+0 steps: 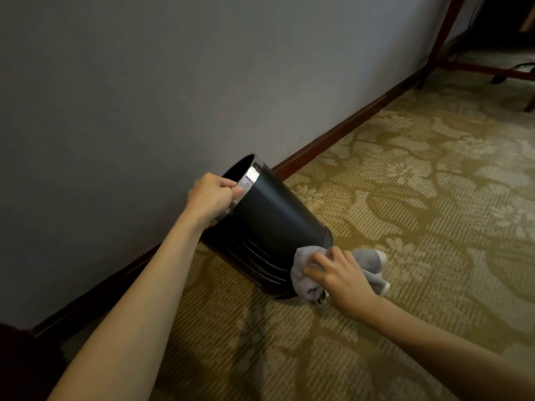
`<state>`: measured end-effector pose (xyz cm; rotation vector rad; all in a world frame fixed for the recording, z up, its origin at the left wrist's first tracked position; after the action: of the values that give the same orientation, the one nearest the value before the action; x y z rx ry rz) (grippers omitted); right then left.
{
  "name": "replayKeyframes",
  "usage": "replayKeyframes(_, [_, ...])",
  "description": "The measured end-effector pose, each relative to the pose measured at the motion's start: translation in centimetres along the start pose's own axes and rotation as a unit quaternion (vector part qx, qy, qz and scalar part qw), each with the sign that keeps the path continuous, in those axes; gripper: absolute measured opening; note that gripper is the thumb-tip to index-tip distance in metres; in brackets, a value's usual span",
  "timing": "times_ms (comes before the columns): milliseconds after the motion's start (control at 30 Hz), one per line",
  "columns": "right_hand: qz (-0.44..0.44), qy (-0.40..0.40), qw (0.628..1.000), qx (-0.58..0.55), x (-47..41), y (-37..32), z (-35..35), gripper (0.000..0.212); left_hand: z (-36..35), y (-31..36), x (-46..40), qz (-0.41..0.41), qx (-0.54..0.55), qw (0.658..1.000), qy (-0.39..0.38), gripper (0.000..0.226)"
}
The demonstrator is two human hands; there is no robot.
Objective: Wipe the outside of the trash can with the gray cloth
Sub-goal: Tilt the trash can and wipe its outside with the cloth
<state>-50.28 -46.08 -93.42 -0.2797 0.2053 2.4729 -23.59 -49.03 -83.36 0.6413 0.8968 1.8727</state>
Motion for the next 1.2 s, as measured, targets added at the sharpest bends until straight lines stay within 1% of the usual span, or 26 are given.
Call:
replayKeyframes(33, [-0.011, 0.012, 1.0, -0.018, -0.7, 0.0, 0.7, 0.041, 0.0, 0.0, 0.0, -0.003, -0.002, 1.0, 0.005, 0.025])
replayKeyframes(100, [-0.025, 0.05, 0.997, -0.051, -2.6, -0.6, 2.4, 0.049, -0.5, 0.2, 0.2, -0.01, -0.008, 1.0, -0.011, 0.02])
replayKeyframes(167, [-0.028, 0.097, 0.993, -0.063, -4.9, -1.5, 4.2, 0.051, -1.3, 0.6, 0.6, -0.028, -0.025, 0.999, -0.022, 0.023])
replayKeyframes(267, [-0.034, 0.156, 0.985, -0.064, -7.6, -2.4, 6.3, 0.054, -2.3, 1.4, 0.8, -0.05, -0.052, 0.997, -0.006, 0.027])
replayKeyframes(367, [-0.033, 0.181, 0.981, -0.062, -8.1, -2.0, 6.6, 0.054, -2.6, 1.7, 0.5, -0.066, -0.062, 0.996, 0.023, 0.032])
replayKeyframes(433, [-0.024, 0.187, 0.98, -0.057, -7.6, -1.8, 6.0, 0.05, -2.7, 1.7, 0.4, -0.076, -0.059, 0.995, 0.02, 0.035])
replayKeyframes(533, [-0.014, 0.175, 0.983, -0.046, -6.4, -1.6, 4.4, 0.047, -2.7, 1.5, 0.0, -0.077, -0.043, 0.996, 0.003, 0.036])
replayKeyframes(600, [0.007, 0.136, 0.99, -0.026, -4.9, -1.5, 2.7, 0.046, -2.4, 1.0, -0.5, -0.063, -0.013, 0.998, 0.002, 0.031])
replayKeyframes(667, [0.036, 0.09, 0.995, 0.0, -2.9, -1.2, 0.9, 0.038, -1.7, 0.4, -0.7, -0.057, 0.018, 0.998, 0.018, 0.026])
replayKeyframes(767, [0.053, 0.053, 0.997, 0.023, -1.0, -0.3, -0.6, 0.037, -0.8, -0.2, -0.4, -0.085, 0.043, 0.995, 0.035, 0.027])
replayKeyframes(800, [0.05, 0.047, 0.997, 0.025, -0.9, 0.0, -0.9, 0.038, -0.6, -0.2, -0.2, -0.099, 0.048, 0.993, 0.032, 0.024])
replayKeyframes(867, [0.036, 0.044, 0.998, 0.022, -1.0, 0.3, -1.2, 0.047, -0.4, -0.3, -0.1, -0.126, 0.053, 0.991, 0.01, 0.019])
replayKeyframes(900, [0.028, 0.045, 0.998, 0.02, -1.1, 0.4, -1.3, 0.05, -0.4, -0.4, -0.1, -0.138, 0.061, 0.988, -0.013, 0.017])
replayKeyframes(1000, [0.015, 0.057, 0.998, 0.009, -1.6, 0.8, -1.2, 0.054, 0.3, -1.5, 0.1, -0.146, 0.105, 0.977, -0.116, 0.036])
replayKeyframes(1067, [0.004, 0.067, 0.998, 0.005, -1.9, 1.3, -0.9, 0.055, 1.2, -3.4, 0.2, -0.128, 0.1, 0.973, -0.163, 0.036])
replayKeyframes(1133, [-0.006, 0.073, 0.997, 0.006, -2.2, 1.6, -0.7, 0.055, 2.0, -5.9, 0.1, -0.106, 0.067, 0.979, -0.158, 0.031])
replayKeyframes(1200, [-0.008, 0.075, 0.997, 0.006, -2.3, 1.6, -0.6, 0.056, 2.5, -7.8, -0.1, -0.097, 0.048, 0.986, -0.131, 0.022])
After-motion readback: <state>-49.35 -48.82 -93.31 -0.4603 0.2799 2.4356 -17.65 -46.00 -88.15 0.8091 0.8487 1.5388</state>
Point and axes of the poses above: each hand's wrist, its own x-axis away from the middle knuckle, its own z-axis out of the back of the hand, y = z × x, the point moved 4 cm from there along -x, towards the middle knuckle, and after that the axes turned 2 degrees about x, right-handed, at the moved point
